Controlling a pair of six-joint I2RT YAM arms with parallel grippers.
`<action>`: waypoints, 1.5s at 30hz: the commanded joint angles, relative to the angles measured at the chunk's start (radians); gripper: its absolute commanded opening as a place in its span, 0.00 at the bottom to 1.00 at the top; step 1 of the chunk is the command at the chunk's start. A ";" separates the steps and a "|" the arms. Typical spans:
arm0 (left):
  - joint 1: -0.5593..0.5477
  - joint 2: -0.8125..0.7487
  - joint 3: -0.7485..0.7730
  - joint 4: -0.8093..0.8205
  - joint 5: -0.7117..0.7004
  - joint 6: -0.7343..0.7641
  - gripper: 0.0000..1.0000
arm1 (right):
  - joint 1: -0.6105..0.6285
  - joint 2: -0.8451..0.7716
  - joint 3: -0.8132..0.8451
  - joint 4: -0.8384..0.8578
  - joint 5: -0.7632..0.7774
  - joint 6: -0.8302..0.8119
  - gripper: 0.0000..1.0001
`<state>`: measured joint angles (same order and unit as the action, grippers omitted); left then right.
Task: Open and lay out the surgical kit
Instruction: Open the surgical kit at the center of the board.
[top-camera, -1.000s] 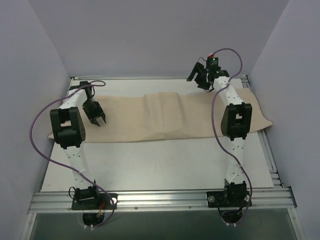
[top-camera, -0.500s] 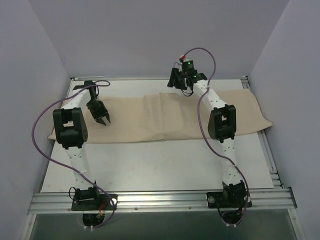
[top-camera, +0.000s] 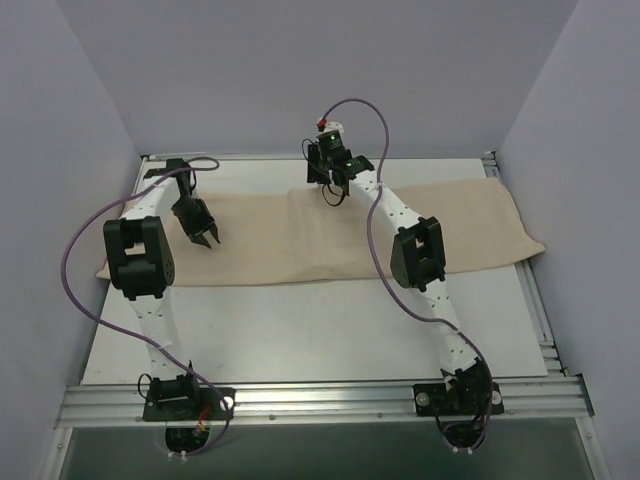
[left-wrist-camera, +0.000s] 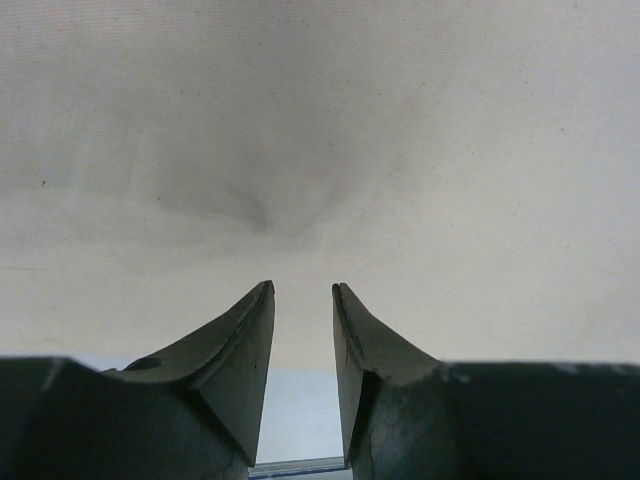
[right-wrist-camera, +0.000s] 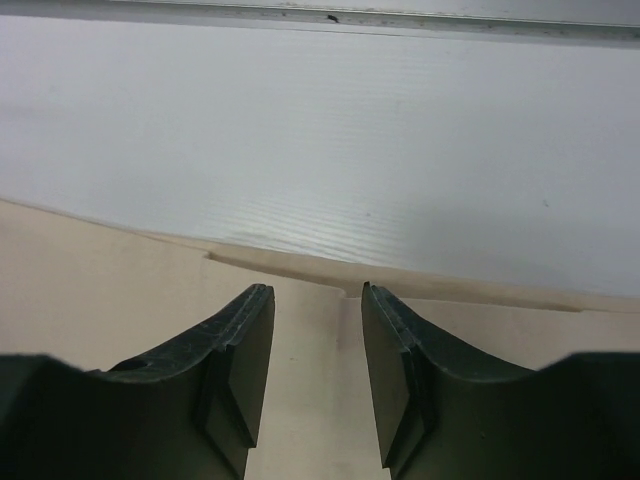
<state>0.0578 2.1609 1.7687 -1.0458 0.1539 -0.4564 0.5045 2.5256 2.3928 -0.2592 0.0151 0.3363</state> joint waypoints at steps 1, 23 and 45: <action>-0.004 -0.085 0.006 0.015 0.012 0.007 0.39 | 0.003 0.004 0.040 -0.012 0.150 -0.046 0.40; -0.004 -0.046 0.066 0.052 -0.014 -0.010 0.43 | -0.483 -0.045 -0.115 0.109 0.330 -0.051 0.79; -0.016 -0.023 0.123 0.128 -0.001 -0.013 0.43 | -0.733 0.025 -0.155 0.225 0.292 0.003 0.76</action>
<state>0.0452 2.1307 1.8393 -0.9527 0.1337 -0.4637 -0.2138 2.5336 2.2276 -0.0521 0.3061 0.3161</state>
